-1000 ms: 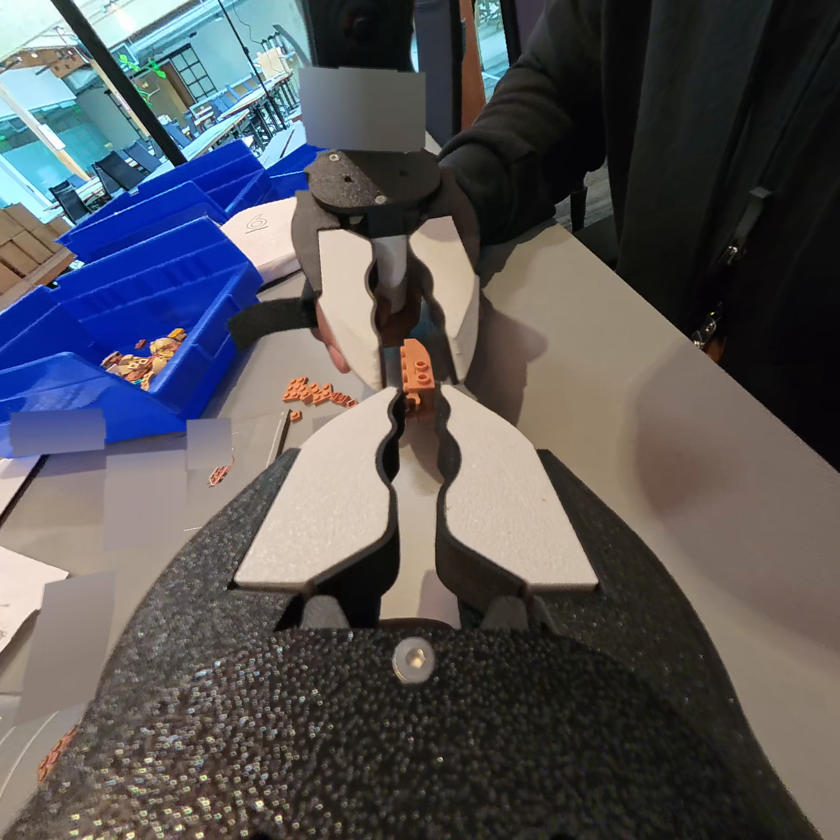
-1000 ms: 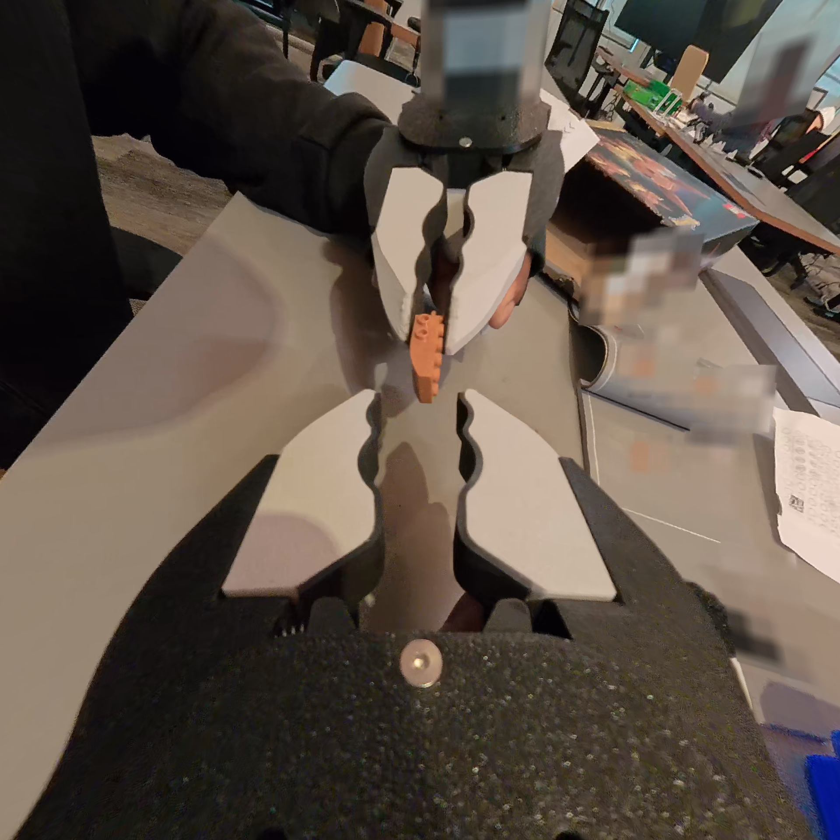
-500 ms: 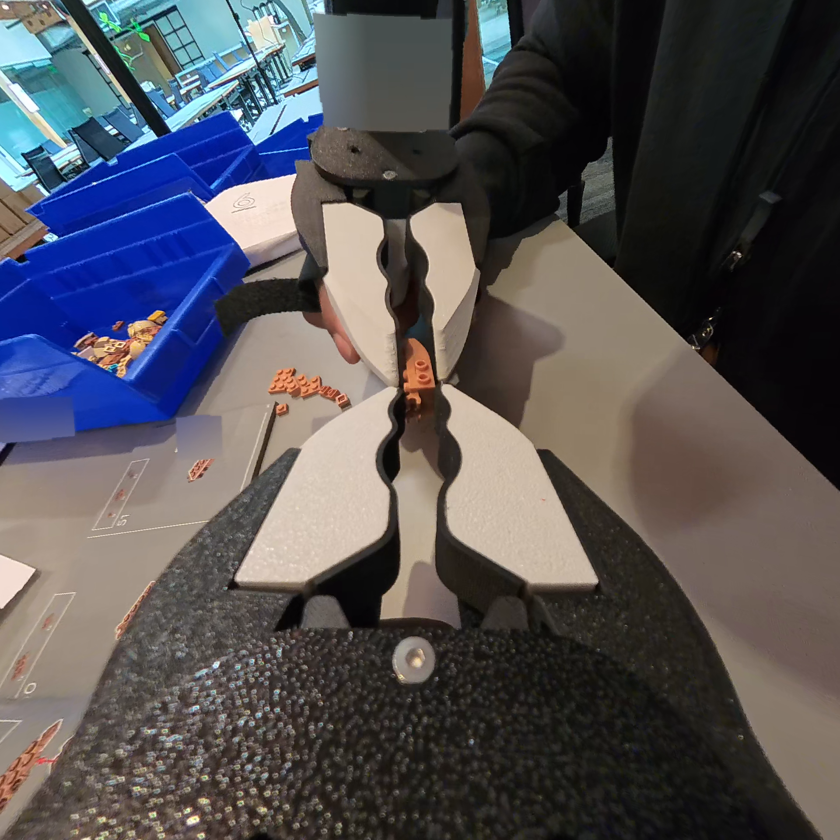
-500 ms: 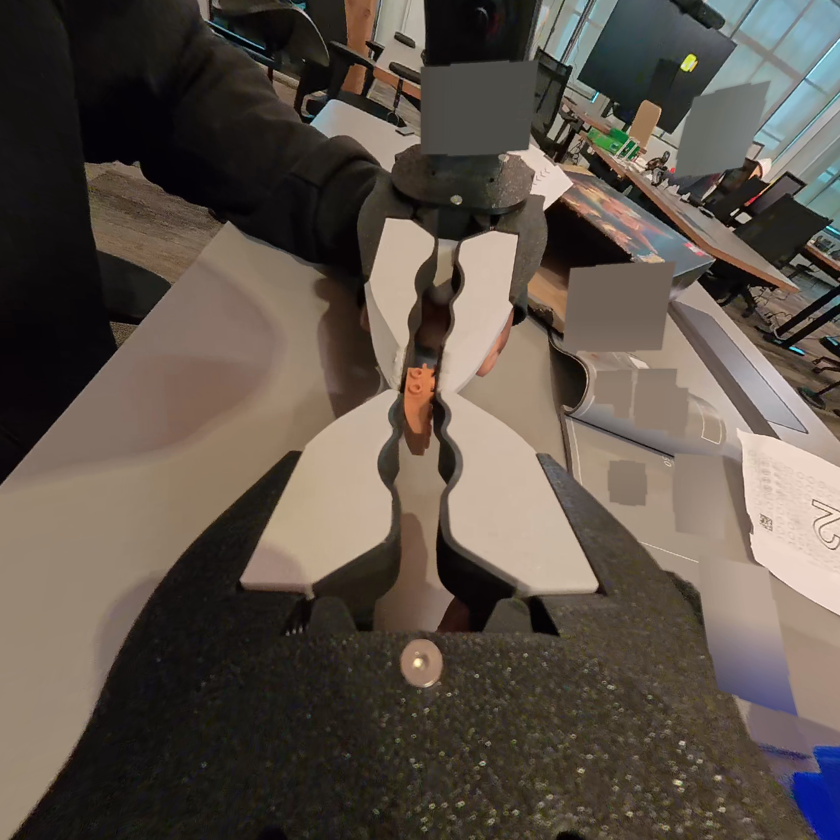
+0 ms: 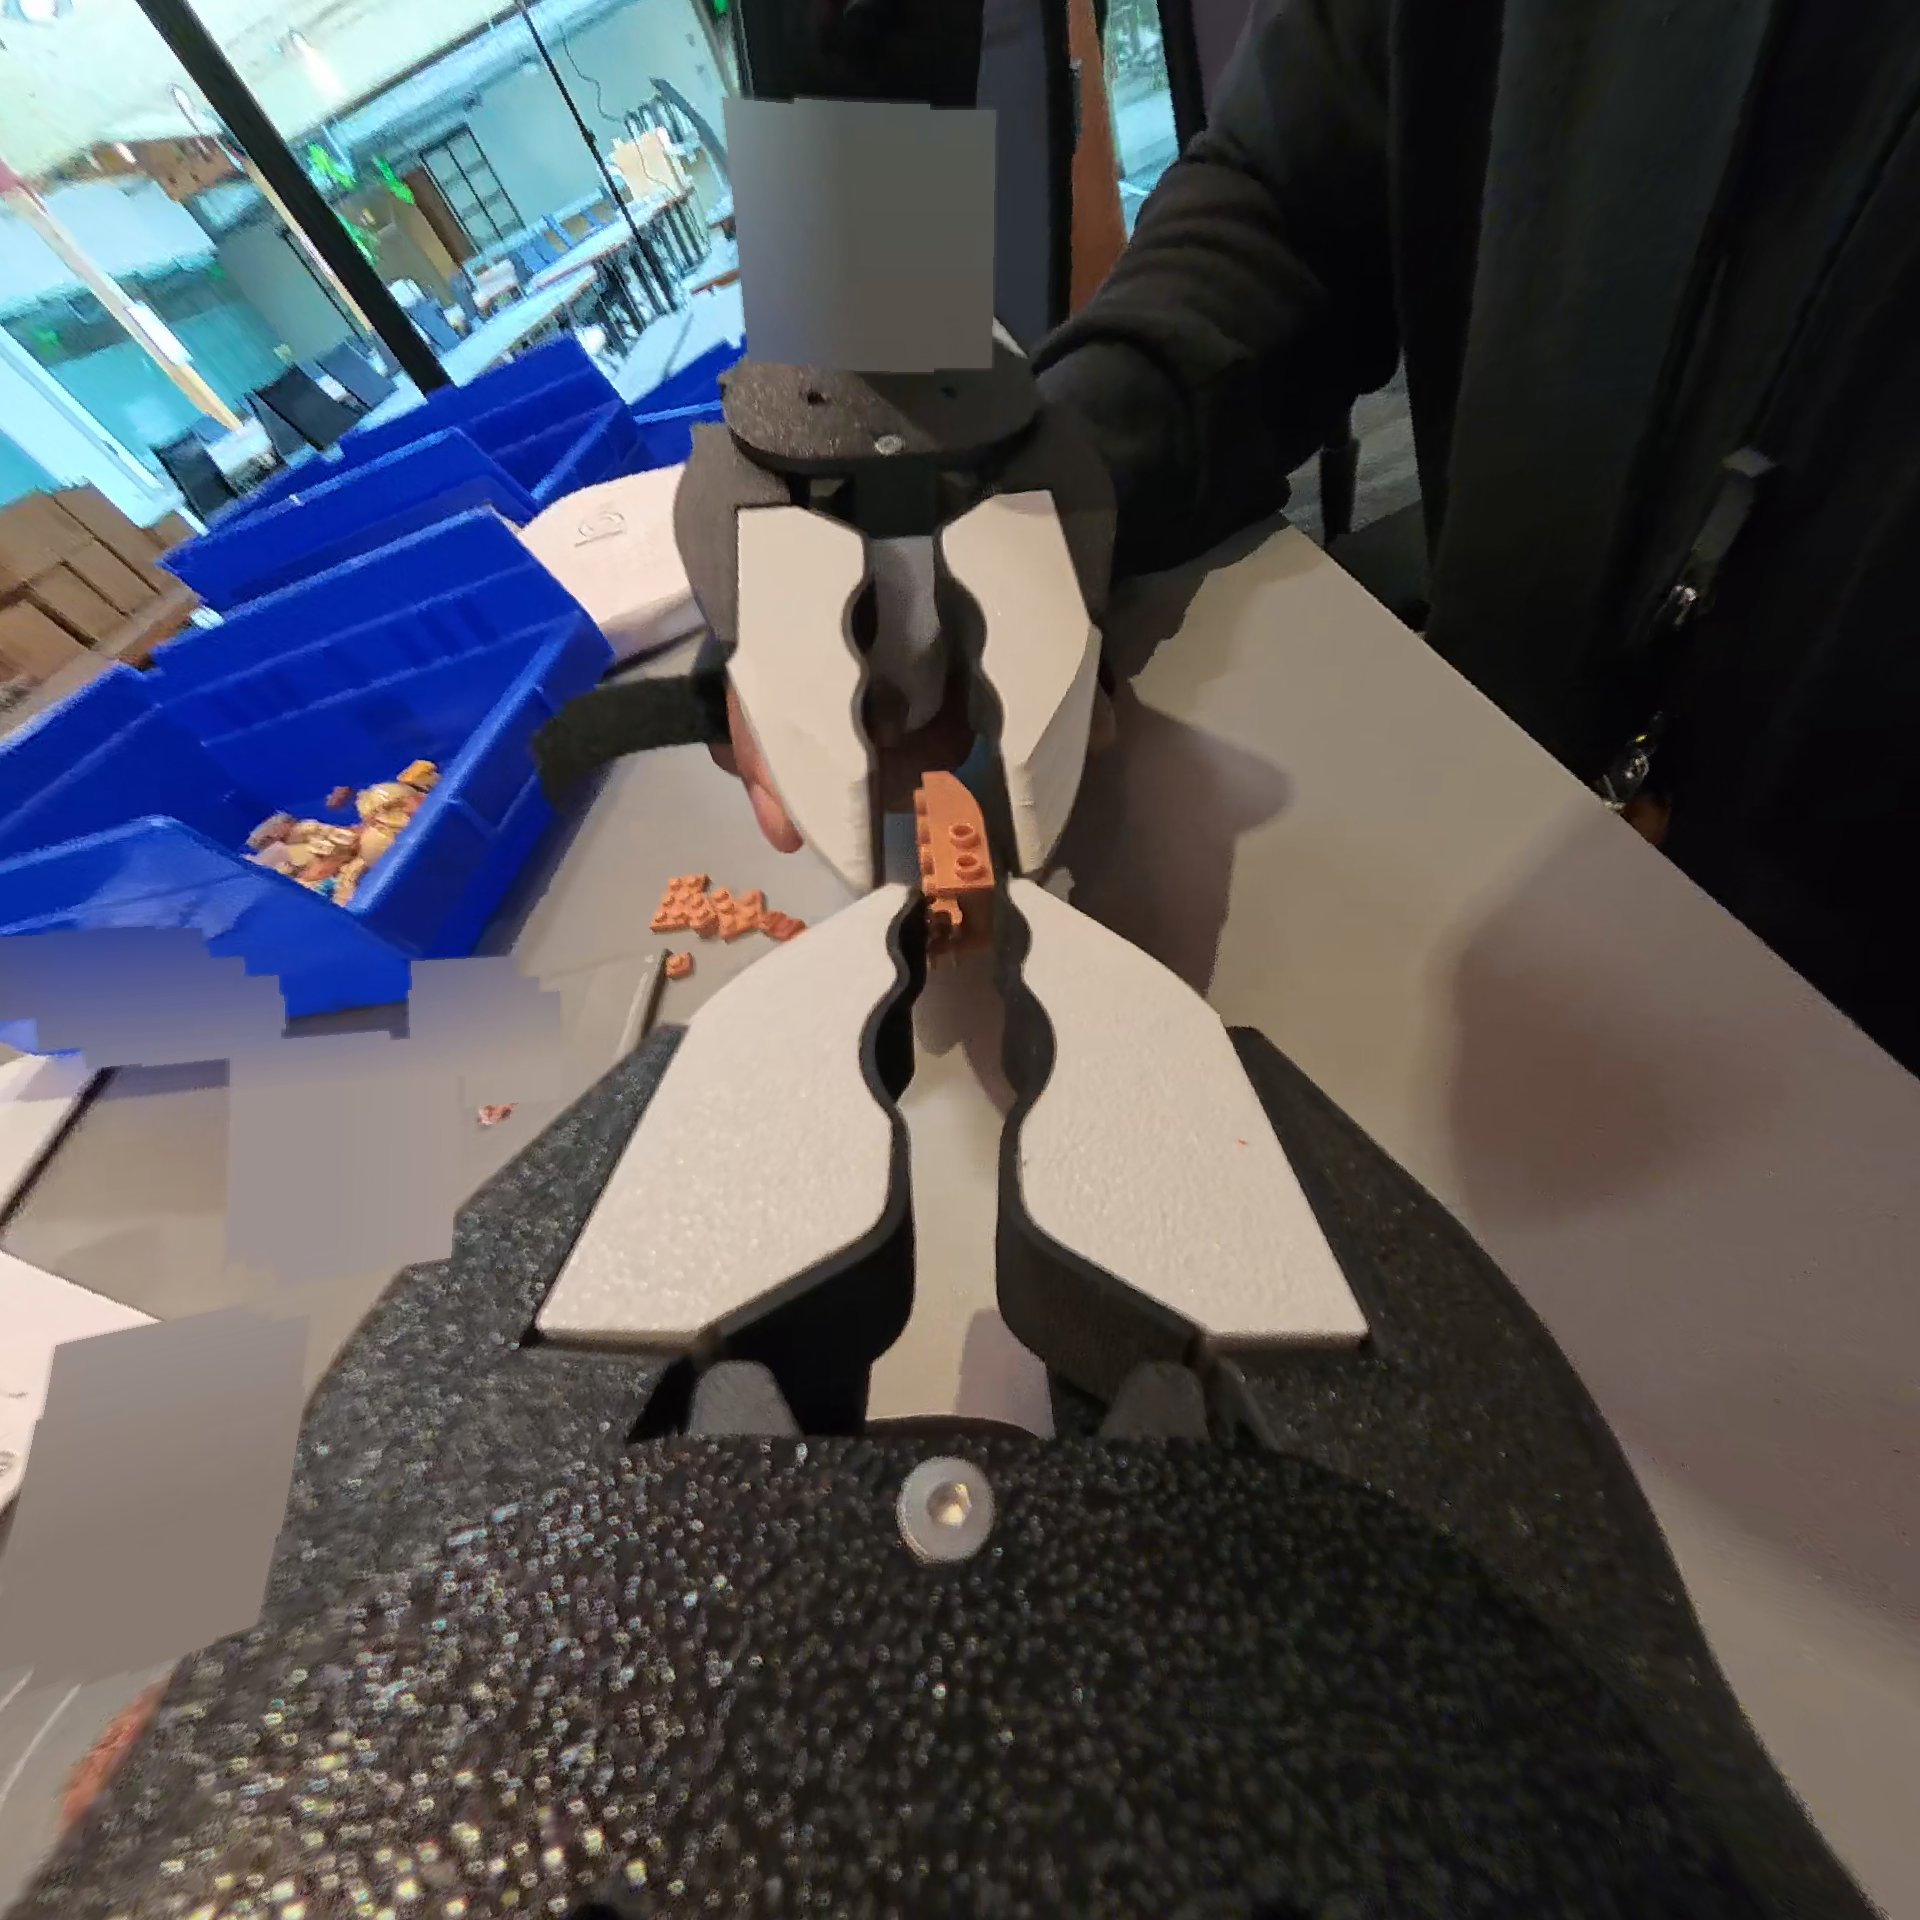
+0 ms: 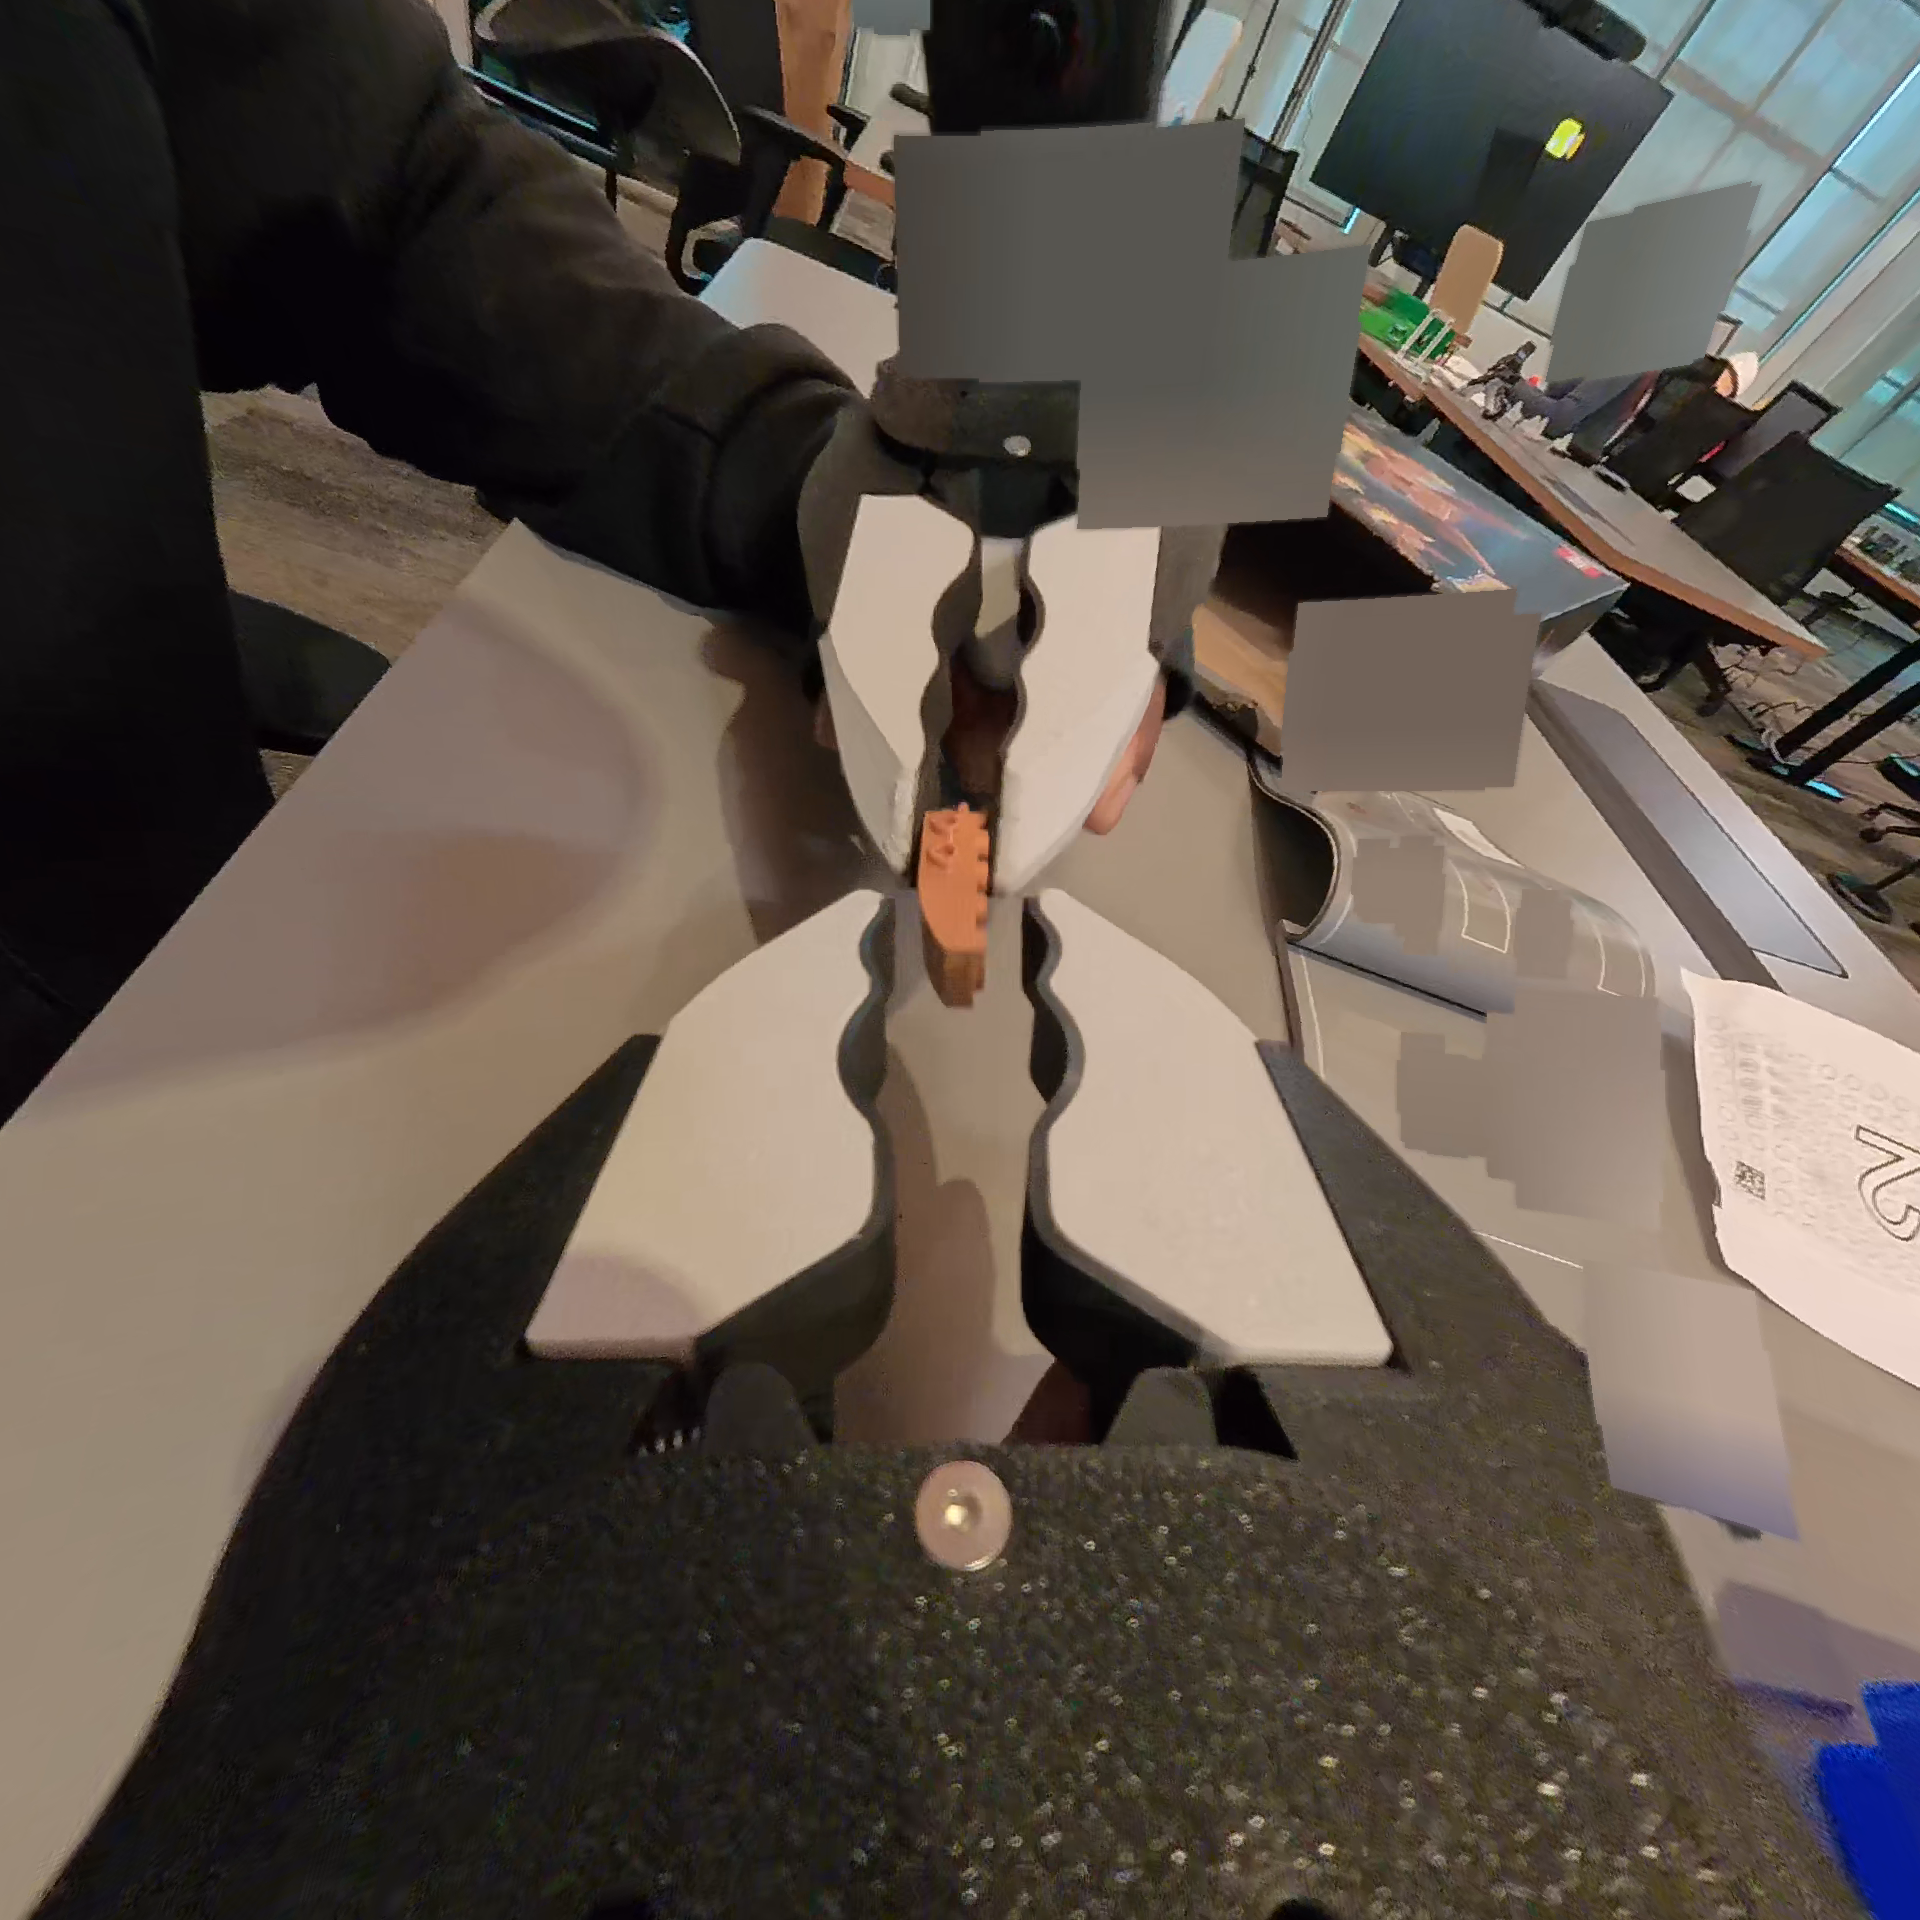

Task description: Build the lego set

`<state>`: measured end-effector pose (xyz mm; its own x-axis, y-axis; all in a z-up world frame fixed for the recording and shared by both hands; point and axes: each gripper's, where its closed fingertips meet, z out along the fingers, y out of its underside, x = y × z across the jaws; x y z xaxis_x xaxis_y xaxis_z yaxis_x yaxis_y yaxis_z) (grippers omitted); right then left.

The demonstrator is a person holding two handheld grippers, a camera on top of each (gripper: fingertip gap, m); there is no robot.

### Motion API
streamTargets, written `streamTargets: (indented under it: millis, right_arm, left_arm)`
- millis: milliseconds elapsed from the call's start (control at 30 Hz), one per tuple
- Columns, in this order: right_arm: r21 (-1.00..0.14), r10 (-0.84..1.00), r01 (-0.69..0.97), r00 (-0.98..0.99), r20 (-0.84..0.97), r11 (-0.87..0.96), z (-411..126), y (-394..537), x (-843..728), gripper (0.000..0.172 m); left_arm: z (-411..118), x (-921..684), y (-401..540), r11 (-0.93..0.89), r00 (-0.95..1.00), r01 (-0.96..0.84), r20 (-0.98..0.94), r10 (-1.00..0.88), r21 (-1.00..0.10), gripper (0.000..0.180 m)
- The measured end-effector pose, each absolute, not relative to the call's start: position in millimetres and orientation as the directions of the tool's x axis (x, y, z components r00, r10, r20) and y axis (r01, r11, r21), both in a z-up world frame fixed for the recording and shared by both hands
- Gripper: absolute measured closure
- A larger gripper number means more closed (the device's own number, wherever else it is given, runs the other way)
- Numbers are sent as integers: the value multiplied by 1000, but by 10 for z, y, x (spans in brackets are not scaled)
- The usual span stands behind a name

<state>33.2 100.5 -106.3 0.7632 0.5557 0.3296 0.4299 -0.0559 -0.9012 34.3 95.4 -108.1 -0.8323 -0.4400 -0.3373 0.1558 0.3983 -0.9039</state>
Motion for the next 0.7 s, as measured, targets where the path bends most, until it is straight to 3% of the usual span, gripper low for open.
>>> streamTargets:
  millis: [300,700]
  right_arm:
    - [-863,533,505,723,439,25,-1030,967,281,149]
    - [-843,546,535,689,477,62,-1013,932,224,160]
  left_arm:
    - [-963,277,921,471,-708,392,-586,-393,-790,169]
    - [-1002,255,853,454,-734,386,-566,-376,-803,169]
